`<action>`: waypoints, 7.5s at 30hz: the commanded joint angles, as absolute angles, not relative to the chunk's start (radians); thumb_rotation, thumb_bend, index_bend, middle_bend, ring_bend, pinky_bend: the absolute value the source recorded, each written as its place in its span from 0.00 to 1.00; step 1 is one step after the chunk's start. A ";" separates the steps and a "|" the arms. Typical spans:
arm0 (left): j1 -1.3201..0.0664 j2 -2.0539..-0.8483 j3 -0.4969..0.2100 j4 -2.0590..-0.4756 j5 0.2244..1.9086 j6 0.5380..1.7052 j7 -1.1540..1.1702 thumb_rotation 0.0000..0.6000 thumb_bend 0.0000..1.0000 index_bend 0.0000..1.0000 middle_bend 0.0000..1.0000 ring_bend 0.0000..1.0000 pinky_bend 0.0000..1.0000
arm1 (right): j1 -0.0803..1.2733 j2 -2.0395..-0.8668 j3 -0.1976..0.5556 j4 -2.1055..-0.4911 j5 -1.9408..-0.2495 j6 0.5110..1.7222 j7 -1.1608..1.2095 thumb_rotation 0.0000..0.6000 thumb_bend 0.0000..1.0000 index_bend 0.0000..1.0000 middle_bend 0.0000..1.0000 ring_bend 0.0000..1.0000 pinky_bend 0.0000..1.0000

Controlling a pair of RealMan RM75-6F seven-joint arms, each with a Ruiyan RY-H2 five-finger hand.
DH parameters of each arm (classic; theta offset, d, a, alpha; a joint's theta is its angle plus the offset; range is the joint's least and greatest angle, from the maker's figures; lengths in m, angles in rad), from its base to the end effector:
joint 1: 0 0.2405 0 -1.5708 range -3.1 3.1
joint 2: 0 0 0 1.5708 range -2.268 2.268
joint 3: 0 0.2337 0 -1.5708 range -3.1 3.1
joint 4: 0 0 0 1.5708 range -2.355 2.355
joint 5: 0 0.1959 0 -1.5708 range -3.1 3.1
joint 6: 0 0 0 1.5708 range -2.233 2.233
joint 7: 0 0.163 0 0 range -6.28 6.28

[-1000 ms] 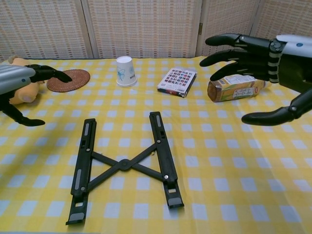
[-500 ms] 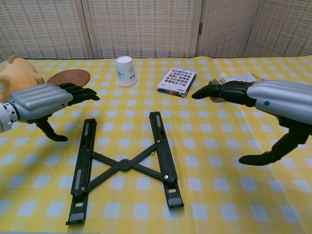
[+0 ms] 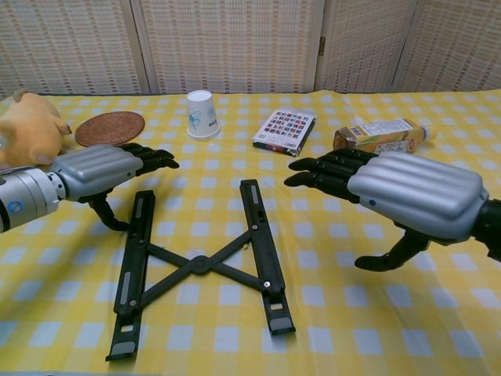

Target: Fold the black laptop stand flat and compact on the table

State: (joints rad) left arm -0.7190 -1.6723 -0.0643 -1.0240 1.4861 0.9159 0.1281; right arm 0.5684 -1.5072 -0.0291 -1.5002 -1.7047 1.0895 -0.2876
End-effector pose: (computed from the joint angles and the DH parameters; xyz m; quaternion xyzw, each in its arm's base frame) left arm -0.1836 0.3526 -0.0361 -0.8182 -0.2555 -0.3080 0.4129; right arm -0.1385 -0.2489 -0.0202 0.8387 -0.2158 0.3861 0.3177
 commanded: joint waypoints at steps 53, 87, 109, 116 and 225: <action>-0.736 -1.704 -0.074 -0.984 1.421 0.885 0.002 1.00 0.21 0.02 0.04 0.00 0.00 | 0.660 -1.932 -0.008 -1.040 -1.733 1.150 -0.210 1.00 0.25 0.00 0.00 0.00 0.00; -0.751 -1.690 -0.085 -1.058 1.401 0.851 -0.099 1.00 0.21 0.01 0.04 0.00 0.00 | 0.692 -2.064 -0.002 -0.884 -1.757 1.239 -0.141 1.00 0.25 0.00 0.00 0.00 0.00; -0.729 -1.634 -0.087 -1.113 1.390 0.902 -0.033 1.00 0.20 0.01 0.04 0.00 0.00 | 0.744 -1.907 -0.025 -1.094 -1.776 1.176 -0.184 1.00 0.25 0.00 0.00 0.00 0.00; -0.703 -1.569 -0.095 -1.179 1.383 0.945 -0.017 1.00 0.21 0.01 0.04 0.00 0.00 | 0.915 -1.630 0.052 -1.453 -1.653 0.799 -0.298 1.00 0.25 0.00 0.00 0.00 0.00; -0.617 -1.474 -0.111 -1.195 1.362 0.991 -0.106 1.00 0.20 0.00 0.01 0.00 0.00 | 1.325 -1.730 0.031 -1.323 -1.377 0.569 -0.413 1.00 0.25 0.29 0.37 0.19 0.00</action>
State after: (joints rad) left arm -0.6172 -1.4748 -0.1102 -1.1938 1.3624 0.9907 -0.1071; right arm 1.3302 -1.7344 0.0318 -1.3189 -1.3728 0.5644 -0.4166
